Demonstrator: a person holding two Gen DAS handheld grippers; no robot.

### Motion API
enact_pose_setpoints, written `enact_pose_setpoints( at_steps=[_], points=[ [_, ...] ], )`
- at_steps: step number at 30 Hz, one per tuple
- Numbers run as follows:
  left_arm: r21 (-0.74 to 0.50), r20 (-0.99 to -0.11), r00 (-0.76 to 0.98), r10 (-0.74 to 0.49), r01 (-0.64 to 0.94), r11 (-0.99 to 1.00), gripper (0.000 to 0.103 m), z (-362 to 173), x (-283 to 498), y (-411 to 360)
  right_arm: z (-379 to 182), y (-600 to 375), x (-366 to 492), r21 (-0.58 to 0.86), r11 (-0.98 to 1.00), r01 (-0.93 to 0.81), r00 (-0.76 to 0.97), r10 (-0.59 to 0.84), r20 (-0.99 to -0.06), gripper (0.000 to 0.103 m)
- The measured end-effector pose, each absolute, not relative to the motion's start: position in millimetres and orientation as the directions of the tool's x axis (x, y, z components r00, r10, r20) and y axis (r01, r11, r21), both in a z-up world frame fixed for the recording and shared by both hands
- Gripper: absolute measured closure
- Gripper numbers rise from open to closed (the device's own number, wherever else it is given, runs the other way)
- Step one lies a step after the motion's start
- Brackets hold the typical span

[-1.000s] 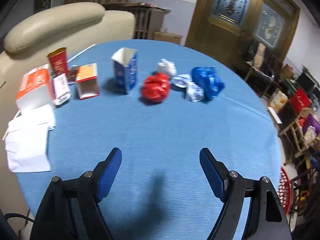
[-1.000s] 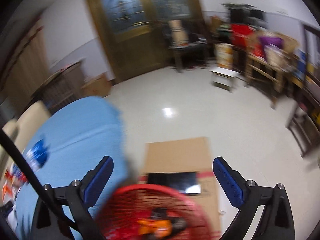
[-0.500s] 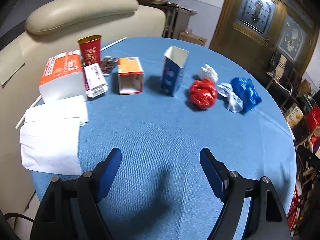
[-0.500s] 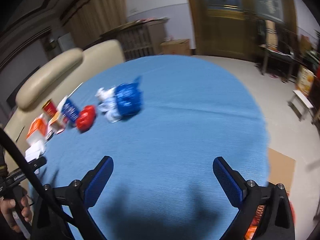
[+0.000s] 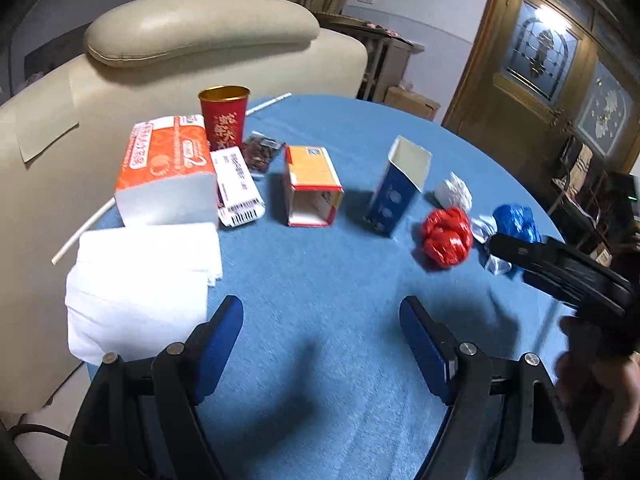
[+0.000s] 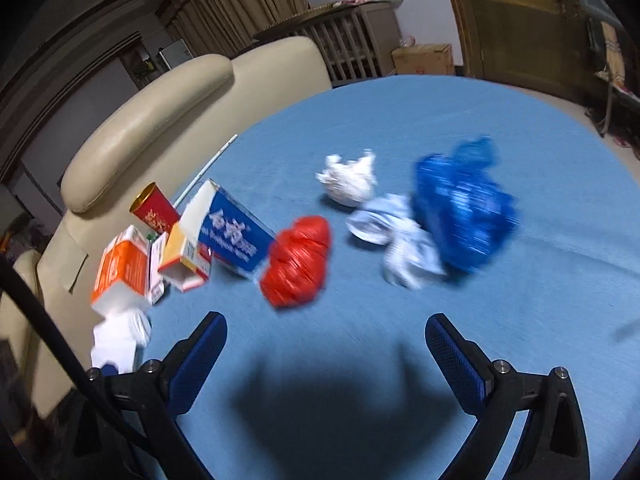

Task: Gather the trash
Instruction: 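Move both tools back to the table and grasp the red bag with the right gripper, then grasp the white paper box with the left gripper while the right carries the red bag toward the basket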

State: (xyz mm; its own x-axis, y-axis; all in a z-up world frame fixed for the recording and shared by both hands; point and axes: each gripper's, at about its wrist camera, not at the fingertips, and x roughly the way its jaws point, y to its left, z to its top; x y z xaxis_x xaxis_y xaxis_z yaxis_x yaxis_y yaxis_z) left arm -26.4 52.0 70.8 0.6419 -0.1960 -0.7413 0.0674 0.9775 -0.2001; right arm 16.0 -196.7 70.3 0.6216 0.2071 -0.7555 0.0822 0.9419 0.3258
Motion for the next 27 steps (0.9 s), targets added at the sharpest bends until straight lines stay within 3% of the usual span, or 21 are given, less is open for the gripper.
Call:
enact_pose_setpoints(
  at_steps=[3,8,11,12,13,22,27],
  points=[
    [-0.199,-0.74,0.645,-0.19,0.06,0.978,0.022,73,-18,56,61,-188,40,0.323,0.941,0.099,0.611,0.199,-0.766,0.004],
    [-0.199,-0.733,0.654,-0.19,0.061,0.978,0.022,77,-4,56,44,-178,67,0.31,0.945,0.107,0.573,0.196,-0.796,0.02],
    [-0.201,-0.728,0.656,-0.199,0.073,0.977,0.022,80,6,51,32,-176,77,0.322,0.94,0.11,0.546,0.213,-0.81,0.038],
    [-0.2,-0.725,0.657,-0.205,0.084,0.976,0.022,81,9,48,29,-175,78,0.318,0.942,0.104,0.542,0.215,-0.812,0.052],
    [-0.194,-0.721,0.658,-0.215,0.105,0.975,0.022,83,14,42,29,-173,77,0.307,0.948,0.089,0.546,0.211,-0.811,0.055],
    [-0.148,-0.704,0.646,-0.294,0.271,0.951,0.016,95,60,-12,36,-199,18,0.354,0.934,0.049,0.571,0.264,-0.777,0.056],
    [-0.058,-0.729,0.634,-0.256,0.316,0.947,0.016,89,89,-41,39,-216,-18,0.402,0.913,0.064,0.58,0.294,-0.76,0.056]
  ],
)
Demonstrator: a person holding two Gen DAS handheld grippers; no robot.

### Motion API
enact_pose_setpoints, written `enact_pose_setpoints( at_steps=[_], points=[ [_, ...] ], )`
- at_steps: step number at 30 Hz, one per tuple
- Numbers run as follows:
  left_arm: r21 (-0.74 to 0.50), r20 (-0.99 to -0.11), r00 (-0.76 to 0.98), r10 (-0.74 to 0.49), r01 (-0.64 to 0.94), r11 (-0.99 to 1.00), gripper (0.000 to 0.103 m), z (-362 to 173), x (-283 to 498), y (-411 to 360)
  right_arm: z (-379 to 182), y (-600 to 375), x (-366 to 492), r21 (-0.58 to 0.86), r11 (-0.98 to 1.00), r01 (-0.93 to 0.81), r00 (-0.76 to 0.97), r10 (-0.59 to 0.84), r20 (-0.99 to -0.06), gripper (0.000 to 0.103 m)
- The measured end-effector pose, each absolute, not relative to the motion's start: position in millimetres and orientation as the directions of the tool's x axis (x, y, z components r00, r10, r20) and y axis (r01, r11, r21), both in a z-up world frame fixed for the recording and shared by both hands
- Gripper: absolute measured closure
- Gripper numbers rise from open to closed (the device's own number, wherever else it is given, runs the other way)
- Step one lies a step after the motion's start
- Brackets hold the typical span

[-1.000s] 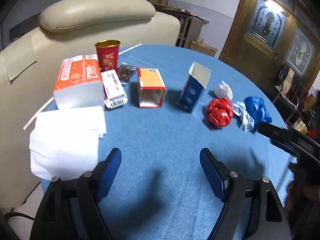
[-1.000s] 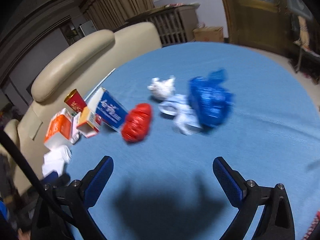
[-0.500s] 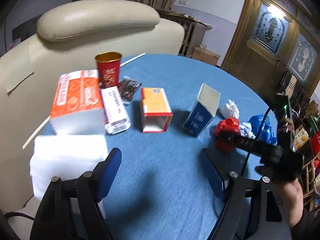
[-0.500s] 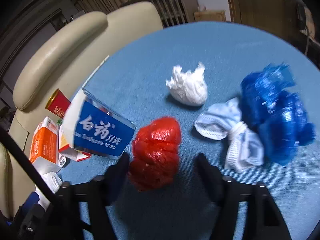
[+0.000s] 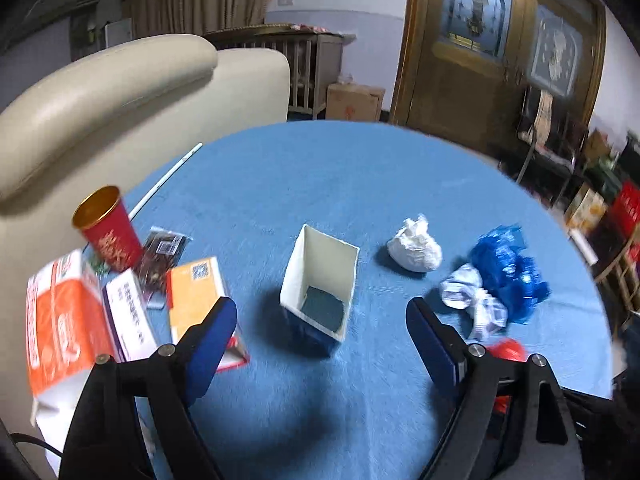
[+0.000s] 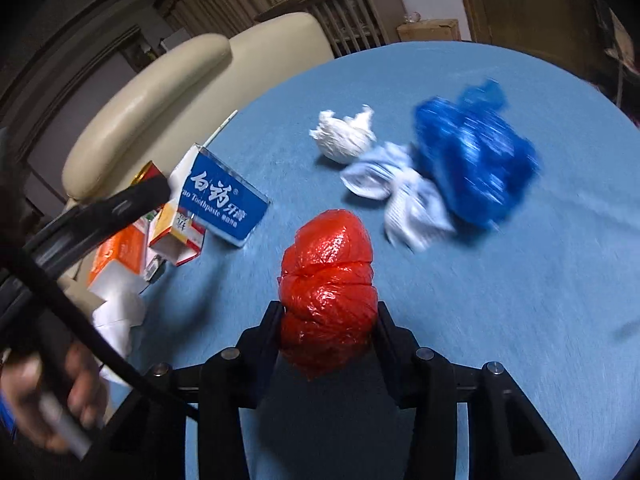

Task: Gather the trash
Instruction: 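Grasp the white paper box with the left gripper while the right carries the red bag toward the basket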

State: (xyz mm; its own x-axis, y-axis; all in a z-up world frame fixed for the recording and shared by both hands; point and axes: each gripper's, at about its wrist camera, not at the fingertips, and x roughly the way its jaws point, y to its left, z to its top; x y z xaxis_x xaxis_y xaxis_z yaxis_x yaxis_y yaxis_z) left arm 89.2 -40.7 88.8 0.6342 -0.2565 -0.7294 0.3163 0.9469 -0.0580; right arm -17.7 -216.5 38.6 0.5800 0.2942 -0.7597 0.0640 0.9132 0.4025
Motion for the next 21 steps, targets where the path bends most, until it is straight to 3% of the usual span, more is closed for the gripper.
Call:
enact_pose_setpoints(
  at_steps=[4,5,6,7,21],
  points=[
    [-0.023,-0.773,0.594,-0.224,0.325,0.945,0.016,74,109,-54,43,-226,-32,0.422,0.904,0.071,0.593,0.302,-0.746,0.056],
    [-0.033,-0.777,0.585,-0.231,0.329,0.944,0.021,71,110,-54,44,-228,-32,0.424,0.903,0.071,0.596,0.303,-0.744,0.056],
    [-0.045,-0.779,0.579,-0.241,0.331,0.943,0.033,68,109,-52,45,-229,-33,0.428,0.901,0.071,0.598,0.305,-0.742,0.056],
    [-0.062,-0.794,0.555,-0.249,0.334,0.941,0.068,65,111,-51,46,-230,-33,0.429,0.9,0.072,0.599,0.305,-0.74,0.056],
    [-0.061,-0.77,0.578,-0.271,0.356,0.933,0.068,93,35,-57,63,-242,-77,0.428,0.898,0.099,0.632,0.275,-0.724,0.056]
  ],
)
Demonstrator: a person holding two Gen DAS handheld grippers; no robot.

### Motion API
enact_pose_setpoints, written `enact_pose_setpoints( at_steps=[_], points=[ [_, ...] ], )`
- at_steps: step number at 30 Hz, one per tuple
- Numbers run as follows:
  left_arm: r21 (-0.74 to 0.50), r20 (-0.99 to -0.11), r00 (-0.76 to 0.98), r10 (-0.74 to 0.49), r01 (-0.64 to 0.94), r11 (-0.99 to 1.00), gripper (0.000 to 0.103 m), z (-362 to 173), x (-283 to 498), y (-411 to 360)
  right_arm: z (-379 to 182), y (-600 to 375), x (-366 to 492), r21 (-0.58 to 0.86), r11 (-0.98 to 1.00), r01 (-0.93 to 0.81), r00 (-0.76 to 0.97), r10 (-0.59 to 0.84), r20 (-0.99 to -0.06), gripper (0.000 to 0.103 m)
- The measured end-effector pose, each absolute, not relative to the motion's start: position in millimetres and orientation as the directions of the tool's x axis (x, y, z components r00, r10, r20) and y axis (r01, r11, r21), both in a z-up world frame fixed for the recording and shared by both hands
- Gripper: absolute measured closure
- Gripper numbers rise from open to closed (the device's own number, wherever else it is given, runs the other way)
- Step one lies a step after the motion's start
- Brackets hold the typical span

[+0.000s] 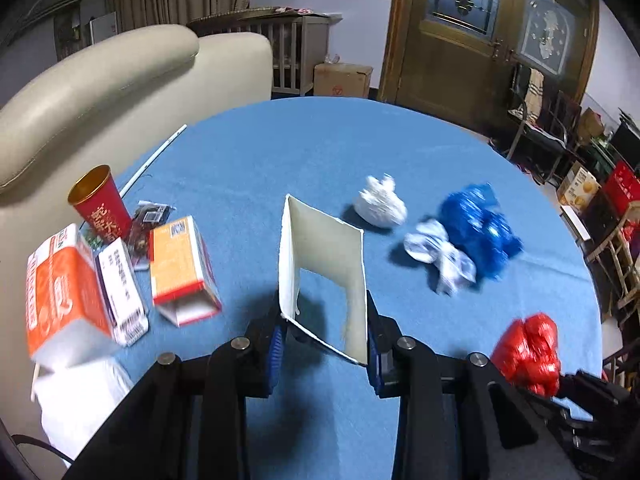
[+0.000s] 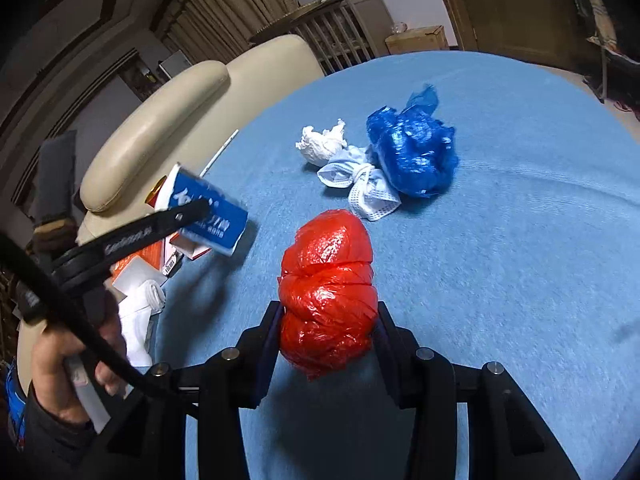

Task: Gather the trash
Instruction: 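Grasp the white paper box with the left gripper while the right carries the red bag toward the basket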

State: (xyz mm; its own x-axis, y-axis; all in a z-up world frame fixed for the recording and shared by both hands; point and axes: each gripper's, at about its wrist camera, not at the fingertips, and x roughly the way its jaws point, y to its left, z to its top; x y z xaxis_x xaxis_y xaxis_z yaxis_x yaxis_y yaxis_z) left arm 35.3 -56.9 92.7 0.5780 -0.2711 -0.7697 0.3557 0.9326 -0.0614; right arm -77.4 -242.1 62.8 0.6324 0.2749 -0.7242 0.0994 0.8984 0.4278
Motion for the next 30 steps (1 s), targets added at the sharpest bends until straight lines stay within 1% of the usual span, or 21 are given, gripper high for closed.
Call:
enact_pose_setpoints(
  at_steps=[11,30],
  points=[
    [-0.073,-0.758,0.579,-0.3,0.382,0.921,0.068,98,-28,-72,70,-255,-130,0.392,0.907,0.152,0.649,0.208,-0.732,0.056],
    [-0.079,-0.736,0.592,-0.328,0.406,0.91,0.068,109,-78,-82,86,-284,-176,0.383,0.895,0.23,0.687,0.129,-0.715,0.056]
  ],
)
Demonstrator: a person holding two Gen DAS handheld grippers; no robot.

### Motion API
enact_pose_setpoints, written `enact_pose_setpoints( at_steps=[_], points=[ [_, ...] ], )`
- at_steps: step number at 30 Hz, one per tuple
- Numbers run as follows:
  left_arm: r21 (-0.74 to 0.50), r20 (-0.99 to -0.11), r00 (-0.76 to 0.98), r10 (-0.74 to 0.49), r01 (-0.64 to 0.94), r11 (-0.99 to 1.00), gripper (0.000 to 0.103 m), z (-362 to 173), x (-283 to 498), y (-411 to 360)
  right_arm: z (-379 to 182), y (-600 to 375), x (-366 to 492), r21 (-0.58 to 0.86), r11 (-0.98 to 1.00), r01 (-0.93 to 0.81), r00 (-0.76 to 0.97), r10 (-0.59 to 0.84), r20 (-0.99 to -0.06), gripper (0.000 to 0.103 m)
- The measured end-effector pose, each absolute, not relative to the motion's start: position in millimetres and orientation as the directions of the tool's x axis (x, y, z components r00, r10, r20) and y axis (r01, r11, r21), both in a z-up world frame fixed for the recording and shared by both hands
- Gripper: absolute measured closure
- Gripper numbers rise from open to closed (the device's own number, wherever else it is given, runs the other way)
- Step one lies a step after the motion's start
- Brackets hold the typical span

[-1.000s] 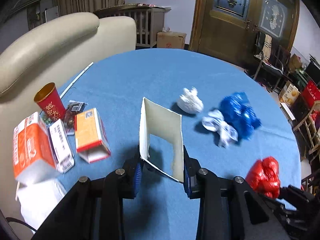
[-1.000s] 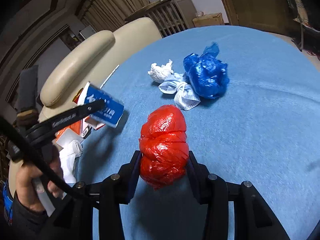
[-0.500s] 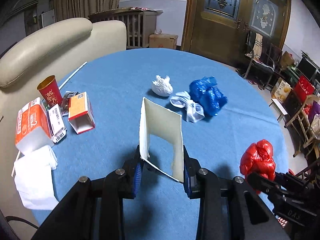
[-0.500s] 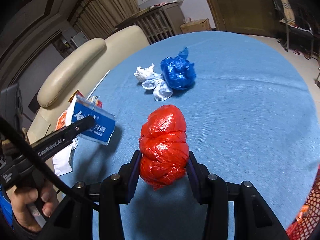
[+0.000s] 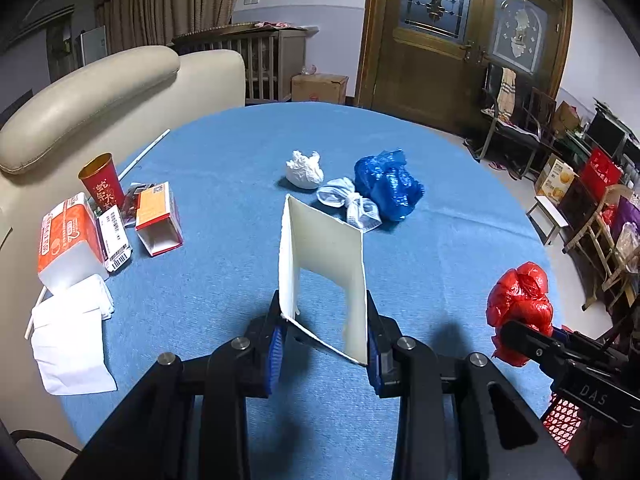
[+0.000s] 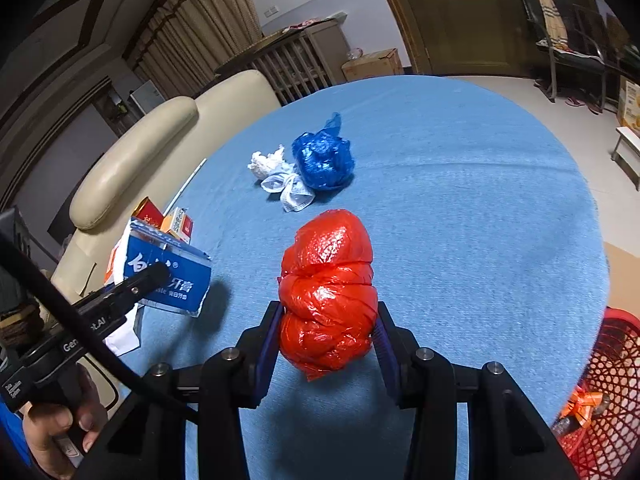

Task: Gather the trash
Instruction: 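Grasp the white paper box with the left gripper while the right carries the red bag toward the basket, then carry the white box and red bag over the red basket and open both grippers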

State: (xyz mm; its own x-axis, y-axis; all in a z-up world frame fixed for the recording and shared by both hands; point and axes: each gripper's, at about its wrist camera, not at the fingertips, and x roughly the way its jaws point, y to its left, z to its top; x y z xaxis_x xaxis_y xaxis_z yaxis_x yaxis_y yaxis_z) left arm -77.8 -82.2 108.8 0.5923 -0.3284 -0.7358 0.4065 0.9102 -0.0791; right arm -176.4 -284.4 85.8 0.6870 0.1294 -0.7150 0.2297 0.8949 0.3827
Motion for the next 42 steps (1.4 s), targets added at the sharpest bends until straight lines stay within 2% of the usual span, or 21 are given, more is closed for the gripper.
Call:
enact_pose_setpoints(
  at_steps=[19,42],
  points=[
    [-0.07,-0.734,0.562,-0.382,0.497,0.865,0.068,113,-105,-128,96,-336,-232,0.378,0.867,0.324,0.705,0.045,-0.707,0.056],
    [-0.08,-0.723,0.472,-0.504,0.668,0.74,0.068,121,-158,-211,95,-407,-312,0.345,0.791,0.505,0.678,-0.116,-0.726,0.056]
  ],
)
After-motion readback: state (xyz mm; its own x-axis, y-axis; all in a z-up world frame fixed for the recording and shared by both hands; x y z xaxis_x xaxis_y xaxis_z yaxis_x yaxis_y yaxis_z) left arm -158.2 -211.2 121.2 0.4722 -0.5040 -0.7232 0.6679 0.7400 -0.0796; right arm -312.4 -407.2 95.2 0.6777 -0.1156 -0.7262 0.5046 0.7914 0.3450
